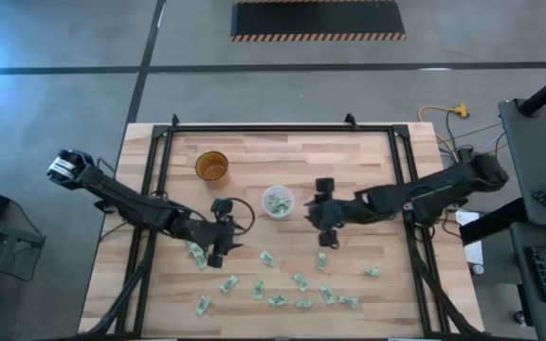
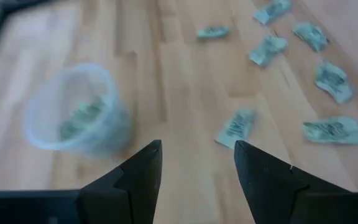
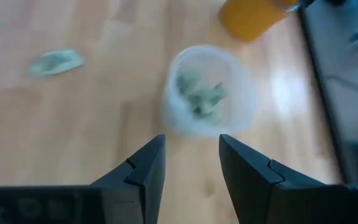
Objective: Pick and place Stevia / Truvia into bins
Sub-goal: Put the stevia packet into the transparent container
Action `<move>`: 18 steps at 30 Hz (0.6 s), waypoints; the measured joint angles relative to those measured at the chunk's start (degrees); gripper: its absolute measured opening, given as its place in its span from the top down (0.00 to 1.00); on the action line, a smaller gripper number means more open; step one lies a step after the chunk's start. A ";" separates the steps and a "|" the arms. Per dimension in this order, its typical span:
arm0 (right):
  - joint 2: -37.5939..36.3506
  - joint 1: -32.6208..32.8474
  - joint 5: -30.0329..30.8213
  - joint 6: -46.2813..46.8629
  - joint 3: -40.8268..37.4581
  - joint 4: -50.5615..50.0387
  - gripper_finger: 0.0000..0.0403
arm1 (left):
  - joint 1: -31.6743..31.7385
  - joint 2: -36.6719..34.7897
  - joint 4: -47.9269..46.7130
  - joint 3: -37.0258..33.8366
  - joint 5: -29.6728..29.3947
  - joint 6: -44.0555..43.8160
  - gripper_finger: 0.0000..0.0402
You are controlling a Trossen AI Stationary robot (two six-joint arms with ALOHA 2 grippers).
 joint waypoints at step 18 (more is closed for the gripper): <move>-10.81 10.97 -0.59 13.37 -9.31 -4.80 0.73 | -7.87 8.18 -32.05 4.42 10.30 -40.74 0.54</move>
